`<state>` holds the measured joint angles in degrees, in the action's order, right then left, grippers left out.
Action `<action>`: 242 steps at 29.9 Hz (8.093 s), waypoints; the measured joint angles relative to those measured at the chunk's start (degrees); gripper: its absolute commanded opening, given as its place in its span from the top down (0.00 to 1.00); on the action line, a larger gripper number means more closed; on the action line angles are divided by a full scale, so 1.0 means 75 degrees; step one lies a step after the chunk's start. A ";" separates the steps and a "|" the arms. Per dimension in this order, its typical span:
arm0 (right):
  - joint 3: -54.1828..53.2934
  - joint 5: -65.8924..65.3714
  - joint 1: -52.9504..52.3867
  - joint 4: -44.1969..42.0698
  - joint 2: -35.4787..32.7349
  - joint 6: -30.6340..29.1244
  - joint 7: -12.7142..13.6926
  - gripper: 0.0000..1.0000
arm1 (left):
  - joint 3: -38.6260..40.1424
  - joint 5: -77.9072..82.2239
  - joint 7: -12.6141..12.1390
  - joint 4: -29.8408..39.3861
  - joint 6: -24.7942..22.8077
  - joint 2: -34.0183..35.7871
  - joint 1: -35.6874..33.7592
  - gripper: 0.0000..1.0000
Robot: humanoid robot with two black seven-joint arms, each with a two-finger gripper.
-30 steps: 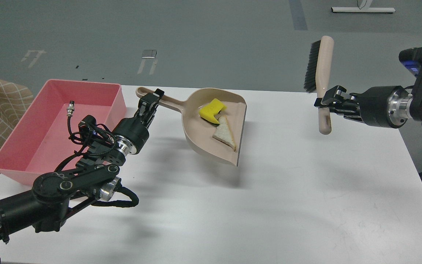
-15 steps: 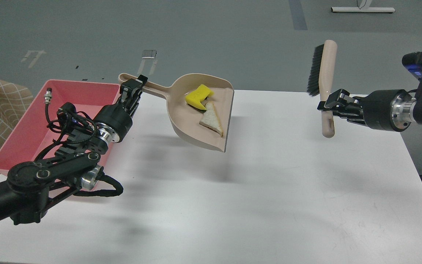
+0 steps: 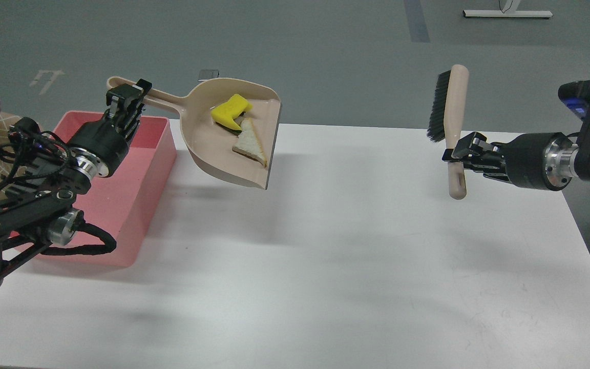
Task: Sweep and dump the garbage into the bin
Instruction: 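Lift the dustpan with the left gripper over the pink bin, then tilt the dustpan to pour the sponge and item into the bin, then lower the empty dustpan back onto the table with the left gripper, then lower the brush onto the table with the right gripper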
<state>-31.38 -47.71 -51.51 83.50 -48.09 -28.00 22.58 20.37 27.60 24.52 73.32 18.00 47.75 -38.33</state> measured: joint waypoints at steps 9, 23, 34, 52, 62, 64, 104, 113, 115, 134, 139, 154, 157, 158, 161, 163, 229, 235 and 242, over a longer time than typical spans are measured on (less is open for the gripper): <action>0.0006 -0.0001 0.0002 -0.0011 0.0037 0.0000 0.0000 1.00 | 0.0240 0.0000 0.0024 -0.0024 -0.0671 0.1061 0.0033 1.00; 0.0011 -0.0001 0.0061 -0.0022 0.0078 0.0000 0.0000 1.00 | 0.0239 -0.0004 0.0313 -0.0256 -0.1161 0.2315 0.0105 1.00; 0.0013 -0.0001 0.0103 -0.0036 0.0141 0.0000 0.0001 1.00 | 0.0178 0.0024 0.0462 -0.0981 -0.1625 0.2809 0.0133 1.00; 0.0013 -0.0001 0.0142 -0.0035 0.0201 0.0000 0.0001 1.00 | 0.0119 0.0070 0.0465 -0.2538 -0.2317 0.2920 0.0351 1.00; 0.0006 -0.0012 0.0152 -0.0065 0.0249 0.0000 0.0001 1.00 | 0.0017 0.0478 0.0465 -0.2883 -0.2292 0.3069 0.0569 1.00; 0.0005 -0.0012 0.0152 -0.0070 0.0258 0.0000 0.0001 1.00 | 0.0024 0.0624 0.0464 -0.2887 -0.2284 0.3156 0.0568 1.00; -0.0010 -0.0014 0.0120 -0.0015 0.0446 0.0000 0.0036 0.99 | 0.0830 -0.0285 0.0464 0.0122 -0.2418 0.2886 -0.0174 1.00; -0.0013 -0.0014 0.0117 -0.0044 0.0448 -0.0001 0.0037 0.99 | 0.0723 -0.0263 0.0464 0.1602 -0.0822 0.1813 0.0276 1.00; -0.0013 -0.0014 0.0109 -0.0047 0.0448 0.0000 0.0037 0.99 | 0.0682 -0.0257 0.0464 0.1743 -0.0536 0.1377 0.0458 1.00; 0.0000 -0.0013 0.0131 -0.0084 0.0467 0.0000 0.0037 0.98 | -0.0255 -0.0119 0.0445 0.1409 0.0713 -0.1503 0.0899 1.00; 0.0000 -0.0013 0.0131 -0.0083 0.0471 0.0000 0.0037 0.98 | -0.0489 -0.0107 0.0445 0.1072 0.0996 -0.2010 0.0856 1.00; 0.0229 -0.0018 0.0175 -0.0050 0.0538 -0.0001 0.0054 0.98 | -0.2207 -0.0001 0.0454 0.0562 0.1335 -0.2271 -0.0025 1.00; 0.0571 -0.0030 0.0177 -0.0065 0.0485 0.0000 0.0063 0.98 | -0.2209 -0.0001 0.0455 0.0499 0.1335 -0.2269 -0.0031 1.00; 0.0708 -0.0038 0.0177 -0.0075 0.0472 -0.0001 0.0063 0.98 | -0.2209 -0.0001 0.0455 0.0483 0.1335 -0.2268 -0.0032 1.00; 0.0957 -0.0065 0.0169 -0.0100 0.0450 -0.0001 0.0064 0.97 | -0.2208 -0.0006 0.0454 0.0409 0.1335 -0.2268 -0.0033 1.00; 0.1037 -0.0096 0.0165 -0.0107 0.0442 0.0000 0.0064 0.97 | -0.2208 -0.0009 0.0436 0.0328 0.1335 -0.2269 -0.0034 1.00; 0.1882 -0.0177 0.0391 -0.0575 0.0444 -0.0001 0.0106 0.36 | -0.2177 -0.0121 0.0254 -0.1538 0.1333 -0.3622 0.0099 0.29; 0.1886 -0.0187 0.0390 -0.0564 0.0457 -0.0001 0.0107 0.08 | -0.2103 -0.0148 0.0303 -0.1511 0.1334 -0.3753 0.0117 0.02; 0.1898 -0.0187 0.0376 -0.0497 0.0394 -0.0001 0.0124 0.04 | -0.2095 -0.0151 0.0325 -0.1377 0.1334 -0.3799 0.0162 0.02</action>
<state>-17.14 -49.12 -48.70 79.78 -45.14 -28.01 23.51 4.66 26.47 26.96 62.99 28.00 19.26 -37.12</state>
